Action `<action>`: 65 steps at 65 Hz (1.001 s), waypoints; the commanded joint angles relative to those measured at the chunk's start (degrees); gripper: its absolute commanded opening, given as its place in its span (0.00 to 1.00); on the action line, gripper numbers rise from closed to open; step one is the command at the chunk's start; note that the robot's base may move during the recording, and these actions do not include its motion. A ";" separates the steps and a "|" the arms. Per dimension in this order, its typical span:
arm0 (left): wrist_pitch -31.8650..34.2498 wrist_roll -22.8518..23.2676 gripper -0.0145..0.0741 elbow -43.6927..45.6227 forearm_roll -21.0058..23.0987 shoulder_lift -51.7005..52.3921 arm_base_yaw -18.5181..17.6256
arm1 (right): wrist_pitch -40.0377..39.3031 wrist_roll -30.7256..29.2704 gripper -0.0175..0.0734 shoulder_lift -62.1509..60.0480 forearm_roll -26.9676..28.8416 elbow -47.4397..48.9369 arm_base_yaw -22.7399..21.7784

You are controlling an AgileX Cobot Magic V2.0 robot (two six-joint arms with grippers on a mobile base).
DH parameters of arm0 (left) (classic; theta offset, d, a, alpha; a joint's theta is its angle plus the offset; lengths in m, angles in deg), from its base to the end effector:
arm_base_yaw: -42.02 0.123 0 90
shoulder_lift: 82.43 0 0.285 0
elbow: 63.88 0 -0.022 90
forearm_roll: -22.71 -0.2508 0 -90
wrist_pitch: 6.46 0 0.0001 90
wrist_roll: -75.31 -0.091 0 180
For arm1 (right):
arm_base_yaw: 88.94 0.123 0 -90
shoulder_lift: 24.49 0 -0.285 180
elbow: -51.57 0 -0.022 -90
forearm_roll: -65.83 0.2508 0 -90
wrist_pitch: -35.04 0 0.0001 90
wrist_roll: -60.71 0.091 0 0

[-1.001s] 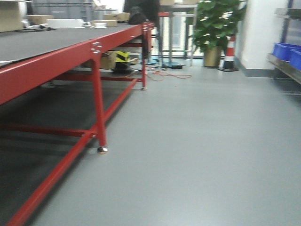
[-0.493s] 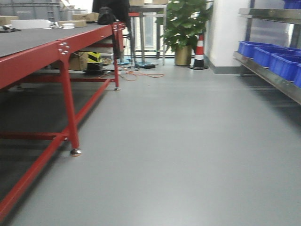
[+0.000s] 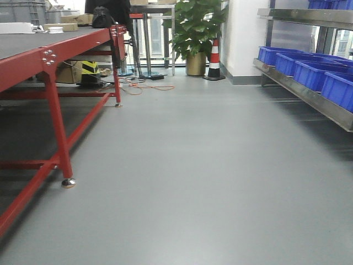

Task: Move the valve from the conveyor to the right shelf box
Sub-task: 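Drive the base to the steel shelf of blue bins holding valves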

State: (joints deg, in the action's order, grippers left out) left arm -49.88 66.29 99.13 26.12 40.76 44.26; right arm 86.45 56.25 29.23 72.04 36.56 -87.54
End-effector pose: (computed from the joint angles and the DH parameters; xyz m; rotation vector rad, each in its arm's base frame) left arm 0.1596 0.0025 0.4110 0.1023 2.0424 0.0539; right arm 0.1354 0.0110 0.4188 -0.0873 2.0916 0.0973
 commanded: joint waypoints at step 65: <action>2.81 0.44 0.04 0.79 0.43 0.55 -0.26 | -3.87 -0.21 0.02 -0.55 -0.16 0.98 -0.07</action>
State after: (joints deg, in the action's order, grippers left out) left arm -49.88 66.29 99.13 26.12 40.76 44.26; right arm 86.45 56.25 29.23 72.04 36.56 -87.54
